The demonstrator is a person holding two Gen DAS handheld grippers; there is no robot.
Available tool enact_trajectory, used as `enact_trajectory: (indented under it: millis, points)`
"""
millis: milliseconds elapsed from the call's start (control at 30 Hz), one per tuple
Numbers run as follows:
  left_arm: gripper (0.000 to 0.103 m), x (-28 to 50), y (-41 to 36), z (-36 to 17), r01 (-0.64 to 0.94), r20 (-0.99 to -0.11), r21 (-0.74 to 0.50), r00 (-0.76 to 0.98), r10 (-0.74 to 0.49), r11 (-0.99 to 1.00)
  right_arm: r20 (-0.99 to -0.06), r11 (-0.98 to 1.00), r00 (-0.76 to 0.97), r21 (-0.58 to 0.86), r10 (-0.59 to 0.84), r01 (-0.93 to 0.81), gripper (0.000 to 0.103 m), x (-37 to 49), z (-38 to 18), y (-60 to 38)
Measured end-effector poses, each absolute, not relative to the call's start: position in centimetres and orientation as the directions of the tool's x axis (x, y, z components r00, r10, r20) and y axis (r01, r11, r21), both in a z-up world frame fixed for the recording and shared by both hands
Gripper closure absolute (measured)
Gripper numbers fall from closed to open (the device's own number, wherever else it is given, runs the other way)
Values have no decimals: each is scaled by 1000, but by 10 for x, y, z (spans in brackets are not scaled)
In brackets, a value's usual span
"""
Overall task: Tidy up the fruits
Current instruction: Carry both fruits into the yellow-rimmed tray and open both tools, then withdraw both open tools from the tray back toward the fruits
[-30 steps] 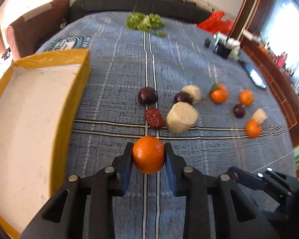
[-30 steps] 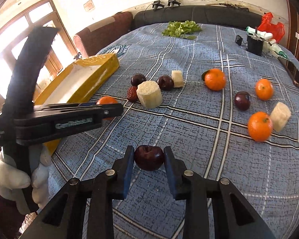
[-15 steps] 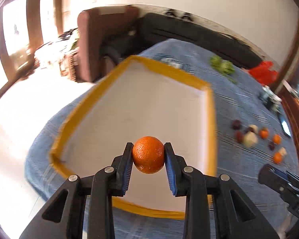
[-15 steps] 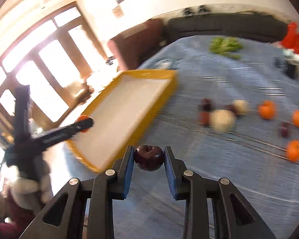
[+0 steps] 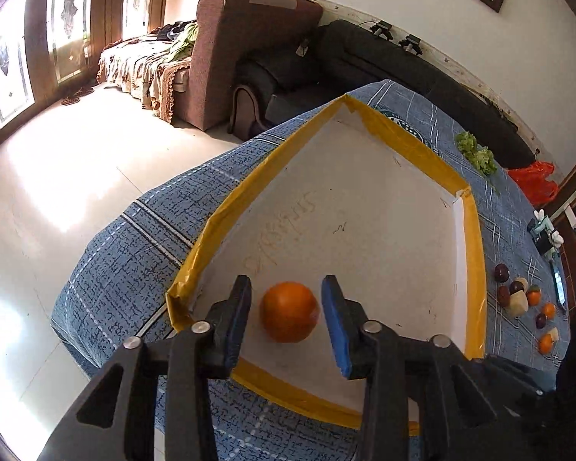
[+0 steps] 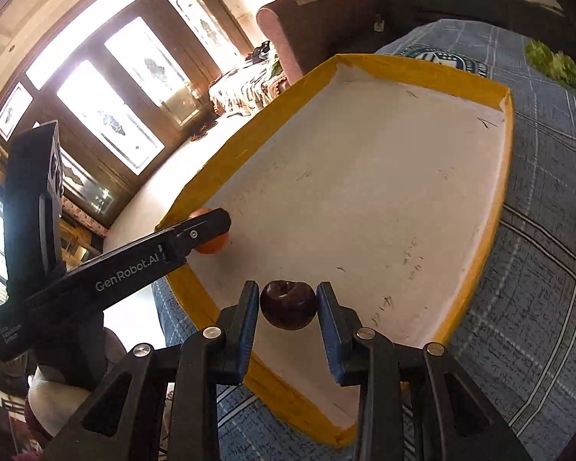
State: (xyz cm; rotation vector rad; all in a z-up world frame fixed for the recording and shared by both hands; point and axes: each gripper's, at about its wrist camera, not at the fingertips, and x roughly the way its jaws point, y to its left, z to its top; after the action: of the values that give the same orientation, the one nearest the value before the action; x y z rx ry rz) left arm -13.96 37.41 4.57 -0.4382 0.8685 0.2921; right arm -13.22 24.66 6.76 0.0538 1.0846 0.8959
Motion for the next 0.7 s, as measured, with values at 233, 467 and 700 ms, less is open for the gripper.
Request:
enact_trajectory:
  millis: [233, 467, 700]
  points:
    - [46, -160, 382, 69, -403, -723, -332, 690, 45, 853, -707, 752, 356, 379, 611, -538, 63, -130, 104, 201]
    - [43, -175, 372, 88, -384, -673, -361, 738, 47, 850, -755, 903, 514, 247, 407, -352, 43, -108, 99, 162]
    - [38, -179, 353, 97, -357, -666, -348, 745, 39, 867, -793, 896, 435, 305, 426, -321, 86, -105, 73, 172]
